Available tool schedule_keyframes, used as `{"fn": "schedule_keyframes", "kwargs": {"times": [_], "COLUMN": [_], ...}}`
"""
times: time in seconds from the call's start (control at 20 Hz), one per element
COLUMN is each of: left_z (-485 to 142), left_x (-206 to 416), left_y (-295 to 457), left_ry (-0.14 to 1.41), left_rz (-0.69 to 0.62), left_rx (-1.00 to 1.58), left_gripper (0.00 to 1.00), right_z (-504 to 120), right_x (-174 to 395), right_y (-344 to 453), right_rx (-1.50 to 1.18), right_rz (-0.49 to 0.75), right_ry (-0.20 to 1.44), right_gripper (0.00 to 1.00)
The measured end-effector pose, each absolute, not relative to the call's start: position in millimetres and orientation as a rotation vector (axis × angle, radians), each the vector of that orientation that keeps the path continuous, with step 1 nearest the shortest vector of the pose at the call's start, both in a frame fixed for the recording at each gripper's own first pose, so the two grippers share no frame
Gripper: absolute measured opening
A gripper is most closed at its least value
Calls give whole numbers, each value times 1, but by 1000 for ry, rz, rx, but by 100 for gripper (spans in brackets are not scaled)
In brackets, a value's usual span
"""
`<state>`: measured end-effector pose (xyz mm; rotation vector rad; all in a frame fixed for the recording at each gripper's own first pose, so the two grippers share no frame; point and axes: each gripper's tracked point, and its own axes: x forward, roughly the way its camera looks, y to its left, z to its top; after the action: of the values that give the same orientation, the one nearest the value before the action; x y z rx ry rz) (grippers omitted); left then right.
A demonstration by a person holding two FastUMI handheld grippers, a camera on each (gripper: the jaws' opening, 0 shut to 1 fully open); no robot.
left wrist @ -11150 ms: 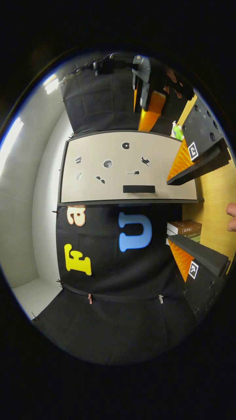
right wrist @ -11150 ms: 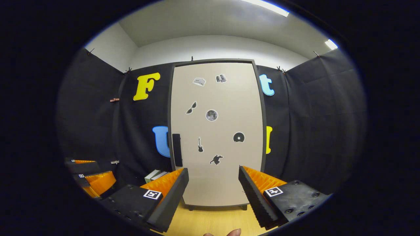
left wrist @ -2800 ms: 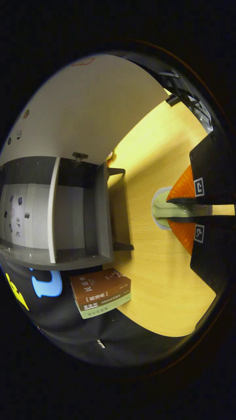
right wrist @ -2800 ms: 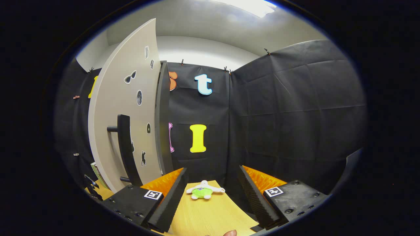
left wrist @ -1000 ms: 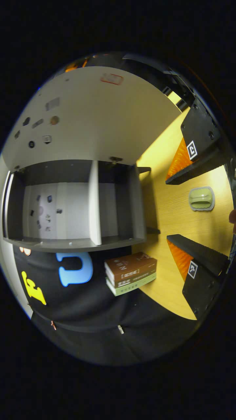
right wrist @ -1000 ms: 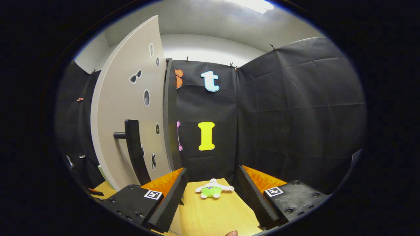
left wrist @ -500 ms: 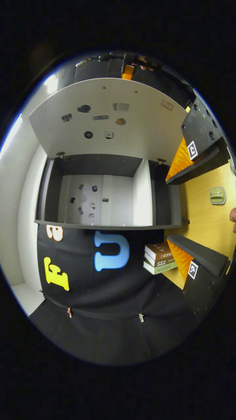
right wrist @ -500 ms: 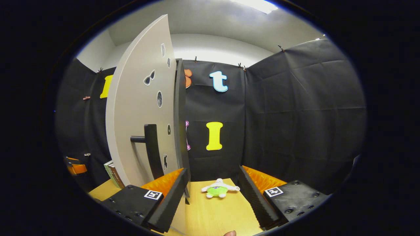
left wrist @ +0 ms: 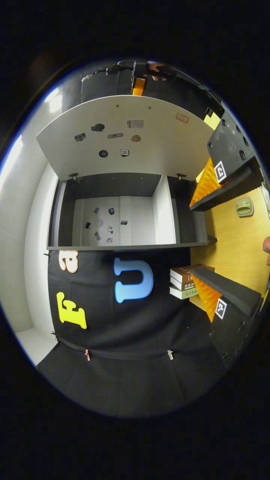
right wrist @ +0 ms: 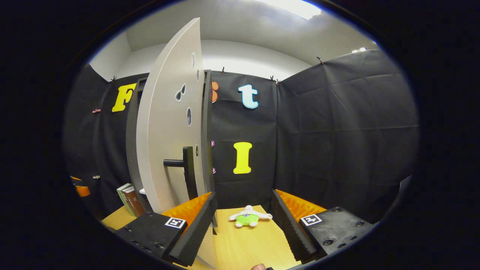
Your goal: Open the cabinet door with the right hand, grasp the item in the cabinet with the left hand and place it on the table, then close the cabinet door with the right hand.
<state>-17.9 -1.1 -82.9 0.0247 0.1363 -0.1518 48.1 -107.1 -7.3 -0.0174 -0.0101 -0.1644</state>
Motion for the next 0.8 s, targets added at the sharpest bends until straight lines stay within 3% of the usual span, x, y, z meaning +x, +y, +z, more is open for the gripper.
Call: {"fn": "schedule_keyframes", "kwargs": {"times": [0.25,0.8], "left_z": [-81,-81], "left_x": [-21,-17], "left_y": [10,28], "left_ry": [139,142], "left_rz": [-158,-159], "left_rx": [23,2], "left_gripper": [96,94], "right_z": [-10,-18], "right_x": [46,47], "right_y": [-92,6], "right_rx": [5,58], "right_rz": [-158,-6], "right_ry": [-11,12], "right_gripper": [95,95]}}
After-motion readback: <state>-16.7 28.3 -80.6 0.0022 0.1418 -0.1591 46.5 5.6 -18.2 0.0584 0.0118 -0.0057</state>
